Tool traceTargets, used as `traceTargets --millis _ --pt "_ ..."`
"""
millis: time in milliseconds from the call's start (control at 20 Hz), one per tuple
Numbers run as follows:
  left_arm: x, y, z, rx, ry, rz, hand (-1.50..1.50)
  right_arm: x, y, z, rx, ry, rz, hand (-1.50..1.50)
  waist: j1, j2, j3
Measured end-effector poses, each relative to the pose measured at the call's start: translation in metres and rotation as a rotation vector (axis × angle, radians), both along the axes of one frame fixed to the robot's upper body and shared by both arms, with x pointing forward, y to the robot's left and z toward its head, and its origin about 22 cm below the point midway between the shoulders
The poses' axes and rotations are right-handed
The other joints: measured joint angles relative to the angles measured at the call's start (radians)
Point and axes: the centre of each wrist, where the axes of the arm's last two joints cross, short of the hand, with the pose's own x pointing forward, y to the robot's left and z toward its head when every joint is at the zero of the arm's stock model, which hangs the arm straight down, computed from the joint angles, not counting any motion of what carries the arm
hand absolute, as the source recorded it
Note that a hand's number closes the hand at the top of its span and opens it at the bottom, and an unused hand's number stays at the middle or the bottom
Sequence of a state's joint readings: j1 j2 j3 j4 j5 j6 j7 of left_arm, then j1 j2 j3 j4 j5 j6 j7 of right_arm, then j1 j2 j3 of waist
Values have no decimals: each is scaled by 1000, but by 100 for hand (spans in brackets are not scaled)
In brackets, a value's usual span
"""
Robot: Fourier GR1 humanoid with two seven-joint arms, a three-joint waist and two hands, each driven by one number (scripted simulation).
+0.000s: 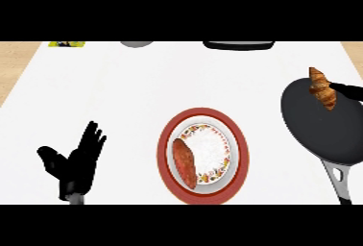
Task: Pick the croissant from the plate and place it in the pan
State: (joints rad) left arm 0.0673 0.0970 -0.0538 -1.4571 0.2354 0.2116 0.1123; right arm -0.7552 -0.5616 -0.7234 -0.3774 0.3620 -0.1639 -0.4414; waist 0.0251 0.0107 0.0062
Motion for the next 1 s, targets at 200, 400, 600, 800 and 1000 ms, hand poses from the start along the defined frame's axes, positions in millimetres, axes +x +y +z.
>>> traceTargets --millis 200,400,600,800,1000 --pt "1 0 -1 -3 11 12 0 -29 -27 -14 107 -54 91 -150 -18 -7 -1" --pt "0 -2 -1 6 11 23 0 -56 -48 -24 165 -98 189 -150 -28 -12 -4" --pt "0 4 -2 7 15 28 0 -76 -55 -31 180 -112 254 -150 -32 -15 -5" --pt "0 3 -5 9 14 30 0 -100 -58 -37 173 -104 274 -150 -35 -18 -5" --pt "0 1 -4 9 15 39 0 -127 -57 -39 173 -95 249 -150 -37 -17 -6"
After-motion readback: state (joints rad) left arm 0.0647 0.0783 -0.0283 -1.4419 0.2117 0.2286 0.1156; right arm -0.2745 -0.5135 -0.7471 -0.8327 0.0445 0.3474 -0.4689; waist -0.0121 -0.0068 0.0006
